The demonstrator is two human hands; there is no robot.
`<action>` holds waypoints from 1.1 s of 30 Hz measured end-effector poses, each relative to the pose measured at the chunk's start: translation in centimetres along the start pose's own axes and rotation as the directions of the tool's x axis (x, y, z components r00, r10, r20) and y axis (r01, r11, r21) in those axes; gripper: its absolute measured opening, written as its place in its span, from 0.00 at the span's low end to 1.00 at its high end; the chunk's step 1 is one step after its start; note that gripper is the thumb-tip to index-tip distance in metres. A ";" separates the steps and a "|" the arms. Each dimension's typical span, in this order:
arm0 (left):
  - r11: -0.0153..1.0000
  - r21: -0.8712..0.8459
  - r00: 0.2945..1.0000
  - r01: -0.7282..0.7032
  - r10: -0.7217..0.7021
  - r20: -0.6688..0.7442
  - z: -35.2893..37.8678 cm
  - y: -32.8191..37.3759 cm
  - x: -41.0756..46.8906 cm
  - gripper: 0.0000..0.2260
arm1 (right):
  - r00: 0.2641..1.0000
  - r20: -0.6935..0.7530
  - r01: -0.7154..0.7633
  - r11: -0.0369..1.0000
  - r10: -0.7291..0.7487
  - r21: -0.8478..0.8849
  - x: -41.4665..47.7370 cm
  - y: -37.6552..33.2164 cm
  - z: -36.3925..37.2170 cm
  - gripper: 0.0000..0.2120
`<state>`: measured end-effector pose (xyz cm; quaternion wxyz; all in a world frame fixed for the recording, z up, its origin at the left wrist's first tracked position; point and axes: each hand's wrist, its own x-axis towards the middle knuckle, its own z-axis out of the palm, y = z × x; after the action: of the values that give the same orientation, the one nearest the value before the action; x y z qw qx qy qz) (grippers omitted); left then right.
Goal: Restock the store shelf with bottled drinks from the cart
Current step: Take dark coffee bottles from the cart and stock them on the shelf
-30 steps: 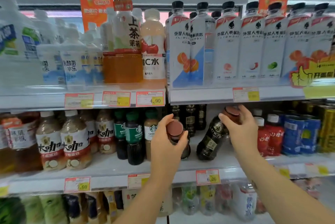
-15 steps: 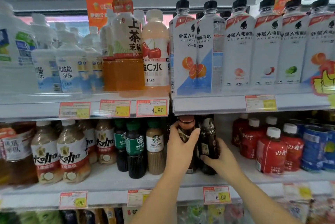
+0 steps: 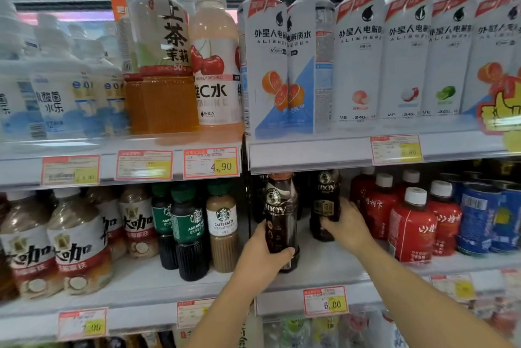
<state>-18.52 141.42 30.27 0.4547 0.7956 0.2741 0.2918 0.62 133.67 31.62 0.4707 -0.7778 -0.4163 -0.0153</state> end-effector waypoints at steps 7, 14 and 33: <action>1.000 0.010 0.998 0.007 -0.006 -0.060 0.0 0.3 0.0 0.26 | 0.997 -0.067 -0.045 0.999 0.045 0.002 3.2 0.5 1.8 0.17; 0.999 0.016 0.997 0.039 -0.040 0.063 -0.7 -0.3 0.2 0.25 | 0.985 -0.168 -0.045 0.999 0.044 -0.003 4.6 0.9 3.1 0.22; 0.974 0.184 0.989 -0.129 0.112 0.101 2.5 2.7 -1.3 0.20 | 0.983 0.167 0.011 0.925 -0.080 0.380 -7.5 -2.0 -1.5 0.23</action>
<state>-17.14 137.89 31.30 0.3699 0.8629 0.2311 0.2554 -5.08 128.24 30.74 0.5717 -0.6609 -0.4701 0.1240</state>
